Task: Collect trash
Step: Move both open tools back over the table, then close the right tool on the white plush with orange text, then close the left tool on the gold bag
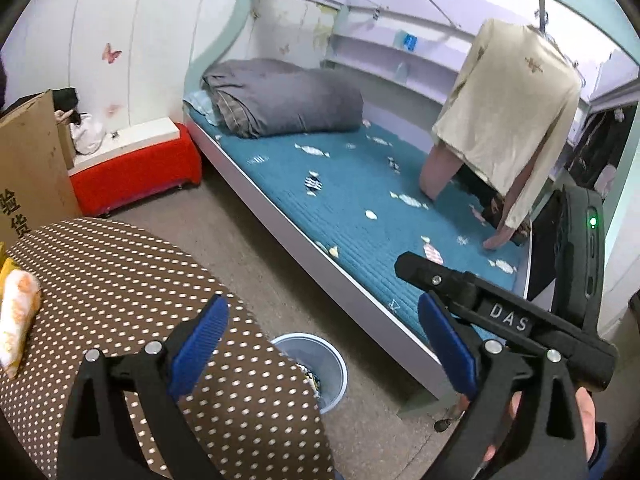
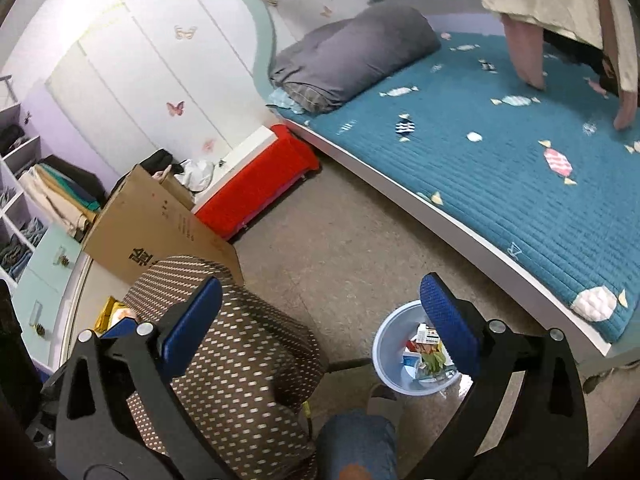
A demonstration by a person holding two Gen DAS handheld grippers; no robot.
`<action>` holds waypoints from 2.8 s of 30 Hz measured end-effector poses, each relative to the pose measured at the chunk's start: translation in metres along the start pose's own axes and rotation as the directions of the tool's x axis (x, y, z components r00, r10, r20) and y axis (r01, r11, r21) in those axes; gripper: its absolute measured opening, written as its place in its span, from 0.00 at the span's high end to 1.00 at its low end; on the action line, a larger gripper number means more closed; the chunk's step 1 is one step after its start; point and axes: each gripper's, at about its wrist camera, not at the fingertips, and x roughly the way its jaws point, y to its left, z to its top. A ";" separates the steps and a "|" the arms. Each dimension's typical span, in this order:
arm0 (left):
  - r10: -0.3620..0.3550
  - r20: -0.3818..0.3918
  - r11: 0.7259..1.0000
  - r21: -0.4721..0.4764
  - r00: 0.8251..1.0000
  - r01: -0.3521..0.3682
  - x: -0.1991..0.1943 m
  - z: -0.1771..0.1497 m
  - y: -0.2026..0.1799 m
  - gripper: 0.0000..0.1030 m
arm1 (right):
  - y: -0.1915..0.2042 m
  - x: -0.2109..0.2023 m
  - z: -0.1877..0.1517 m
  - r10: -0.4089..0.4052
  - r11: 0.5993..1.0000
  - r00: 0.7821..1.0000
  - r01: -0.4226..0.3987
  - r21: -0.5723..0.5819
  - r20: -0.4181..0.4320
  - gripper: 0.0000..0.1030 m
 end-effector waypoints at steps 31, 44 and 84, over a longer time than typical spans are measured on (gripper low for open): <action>0.420 0.116 0.881 -0.292 0.900 -0.373 -0.155 -0.059 0.207 0.08 | 0.215 0.036 -0.059 0.108 0.933 0.986 -0.145 -0.328 -0.128 0.06; 0.529 0.045 0.798 -0.365 0.847 -0.479 -0.171 -0.093 0.299 0.08 | 0.293 0.123 -0.118 0.091 0.889 0.946 -0.218 -0.404 -0.311 0.06; 0.442 -0.061 0.893 -0.059 0.895 -0.446 -0.031 -0.032 0.333 0.65 | 0.241 0.129 -0.088 0.157 0.914 0.946 -0.248 -0.320 -0.284 0.59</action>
